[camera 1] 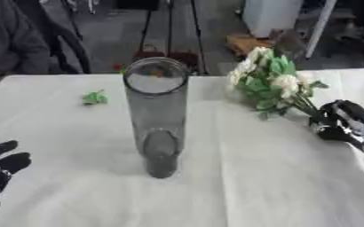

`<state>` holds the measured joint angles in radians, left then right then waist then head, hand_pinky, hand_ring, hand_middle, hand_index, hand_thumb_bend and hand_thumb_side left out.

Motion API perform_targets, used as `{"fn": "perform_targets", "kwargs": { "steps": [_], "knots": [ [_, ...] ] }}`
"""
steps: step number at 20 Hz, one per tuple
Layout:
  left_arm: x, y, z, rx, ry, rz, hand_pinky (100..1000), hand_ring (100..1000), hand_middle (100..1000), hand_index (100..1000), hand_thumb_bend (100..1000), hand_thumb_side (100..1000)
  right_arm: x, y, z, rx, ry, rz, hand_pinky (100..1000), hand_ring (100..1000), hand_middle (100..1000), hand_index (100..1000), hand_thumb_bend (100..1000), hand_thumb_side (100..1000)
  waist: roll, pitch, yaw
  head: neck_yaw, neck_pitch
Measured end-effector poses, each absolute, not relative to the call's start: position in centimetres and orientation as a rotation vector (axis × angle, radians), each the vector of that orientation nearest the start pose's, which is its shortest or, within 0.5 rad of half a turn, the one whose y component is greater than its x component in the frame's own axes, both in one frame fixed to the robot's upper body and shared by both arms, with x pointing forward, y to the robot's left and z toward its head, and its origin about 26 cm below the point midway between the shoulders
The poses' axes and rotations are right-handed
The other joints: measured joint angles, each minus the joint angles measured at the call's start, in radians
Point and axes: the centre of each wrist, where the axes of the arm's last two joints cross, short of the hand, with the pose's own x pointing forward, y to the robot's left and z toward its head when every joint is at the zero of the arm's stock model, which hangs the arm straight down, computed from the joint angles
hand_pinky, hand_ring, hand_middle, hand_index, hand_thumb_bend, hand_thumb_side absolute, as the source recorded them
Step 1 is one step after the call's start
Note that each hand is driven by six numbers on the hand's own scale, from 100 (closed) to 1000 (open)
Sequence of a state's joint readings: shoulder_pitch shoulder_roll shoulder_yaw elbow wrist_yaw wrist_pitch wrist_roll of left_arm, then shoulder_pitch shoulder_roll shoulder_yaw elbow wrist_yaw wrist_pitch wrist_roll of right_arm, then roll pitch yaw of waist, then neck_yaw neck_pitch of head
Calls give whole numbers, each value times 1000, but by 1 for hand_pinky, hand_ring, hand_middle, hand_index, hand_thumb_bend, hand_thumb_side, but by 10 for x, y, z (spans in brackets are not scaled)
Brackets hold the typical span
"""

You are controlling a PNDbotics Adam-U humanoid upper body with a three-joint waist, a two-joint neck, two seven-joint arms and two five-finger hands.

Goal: Arrange flowers into the vase.

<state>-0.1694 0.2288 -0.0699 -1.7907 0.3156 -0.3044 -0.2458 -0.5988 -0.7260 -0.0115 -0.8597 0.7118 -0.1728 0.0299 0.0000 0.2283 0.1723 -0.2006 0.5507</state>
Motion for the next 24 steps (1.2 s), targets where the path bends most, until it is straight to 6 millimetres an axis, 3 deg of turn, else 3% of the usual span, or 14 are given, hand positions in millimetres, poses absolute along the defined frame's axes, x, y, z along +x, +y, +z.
{"fn": "perform_targets", "kwargs": {
  "steps": [4, 10, 15, 18, 21, 24],
  "knots": [
    [307, 251, 101, -391, -2209, -324, 855, 795, 815, 842, 879, 623, 392, -473, 121, -1155, -1279, 962, 100, 354, 185, 372, 100, 378, 2, 0, 0, 0, -2],
    [307, 251, 101, -391, -2209, -324, 855, 795, 815, 842, 878, 623, 392, -472, 121, -1239, -1293, 938, 100, 262, 113, 293, 100, 407, 3, 0, 0, 0, -3],
    [307, 251, 101, -391, -2209, -325, 854, 795, 815, 841, 878, 623, 392, -472, 121, -1334, -1309, 899, 100, 205, 100, 259, 100, 479, 4, 0, 0, 1, -3],
    [307, 251, 101, -391, -2209, -325, 854, 795, 815, 842, 875, 624, 392, -472, 120, -1392, -1326, 861, 100, 115, 100, 216, 100, 539, 5, 0, 0, 1, -3],
    [307, 251, 101, -391, -2209, -325, 853, 795, 815, 842, 874, 624, 391, -472, 119, -1439, -1348, 824, 100, 100, 100, 206, 100, 544, 5, 0, 0, 1, -3],
    [307, 251, 101, -392, -2209, -324, 853, 795, 815, 842, 872, 624, 391, -472, 118, -1475, -1378, 799, 100, 100, 100, 187, 100, 619, 6, 0, 0, 2, -3]
  ]
}}
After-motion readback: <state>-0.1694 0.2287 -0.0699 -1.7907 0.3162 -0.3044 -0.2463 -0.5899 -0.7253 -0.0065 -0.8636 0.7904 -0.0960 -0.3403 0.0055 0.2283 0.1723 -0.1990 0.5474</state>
